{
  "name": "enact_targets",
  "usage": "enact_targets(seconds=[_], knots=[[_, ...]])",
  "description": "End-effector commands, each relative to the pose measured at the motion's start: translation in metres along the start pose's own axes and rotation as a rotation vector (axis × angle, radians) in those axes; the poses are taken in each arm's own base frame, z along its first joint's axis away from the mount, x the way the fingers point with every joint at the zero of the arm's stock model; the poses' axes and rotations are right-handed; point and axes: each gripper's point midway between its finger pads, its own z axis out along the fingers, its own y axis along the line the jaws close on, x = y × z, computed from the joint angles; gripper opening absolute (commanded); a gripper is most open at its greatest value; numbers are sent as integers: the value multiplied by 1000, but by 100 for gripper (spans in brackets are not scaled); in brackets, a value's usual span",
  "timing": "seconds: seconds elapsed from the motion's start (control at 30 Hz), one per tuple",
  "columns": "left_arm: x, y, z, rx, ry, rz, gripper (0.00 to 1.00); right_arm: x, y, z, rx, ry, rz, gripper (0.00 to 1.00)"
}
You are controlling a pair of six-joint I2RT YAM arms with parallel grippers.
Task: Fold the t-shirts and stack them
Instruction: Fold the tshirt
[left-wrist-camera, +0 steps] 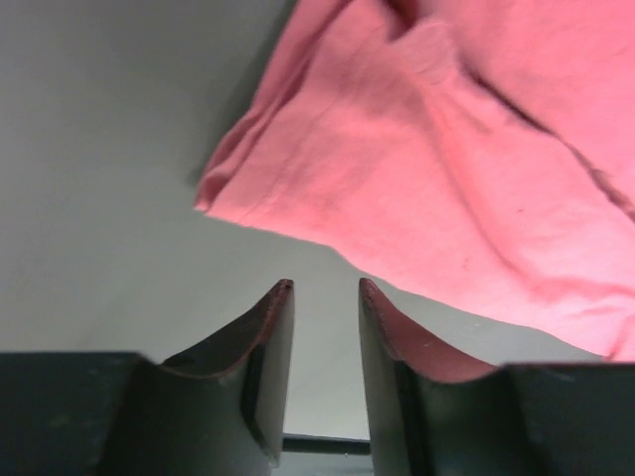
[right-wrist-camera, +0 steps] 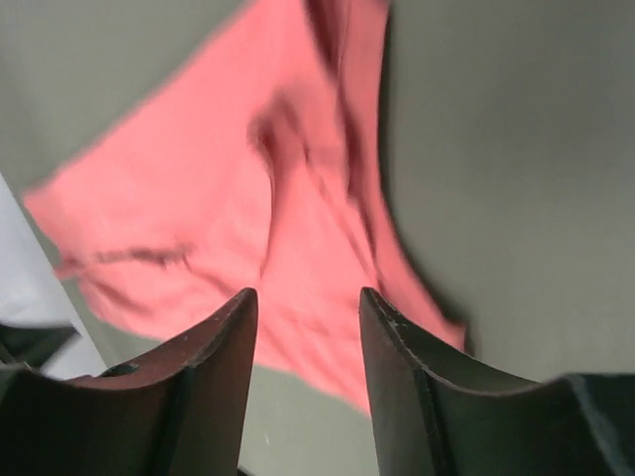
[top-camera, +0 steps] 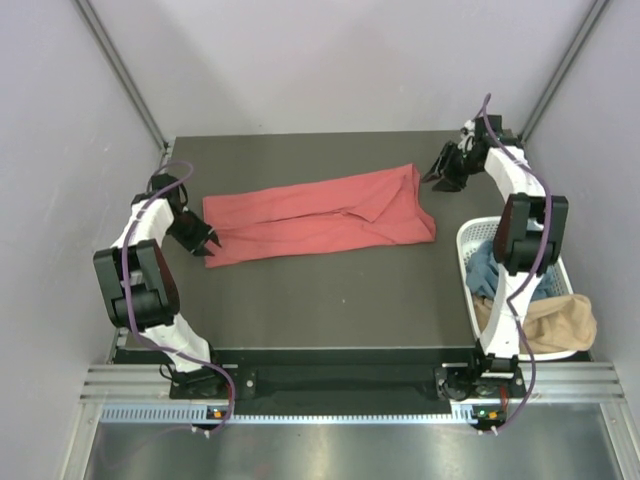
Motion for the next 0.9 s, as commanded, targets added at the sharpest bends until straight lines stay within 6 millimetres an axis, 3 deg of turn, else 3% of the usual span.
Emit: enact_targets(seconds=[0.0,0.03,0.13,0.23,0.37,0.57,0.87], knots=[[-12,-23,8,89,-10,-2,36,44,11,-23,30,41,-156,43],[-14,-26,10,101,-5,-1,35,55,21,-21,26,53,-204,37],[-17,-27,21,85,15,-9,34,75,17,-10,35,99,-228,16],[-16,-21,33,52,45,-13,31,85,9,0,46,128,-215,6],[-6,2,51,-41,89,-23,29,92,-9,11,102,157,-215,3],[7,28,63,-136,120,-31,30,105,-50,16,253,209,-241,3],[38,74,56,-252,162,-75,30,113,-117,-8,608,224,-271,5]])
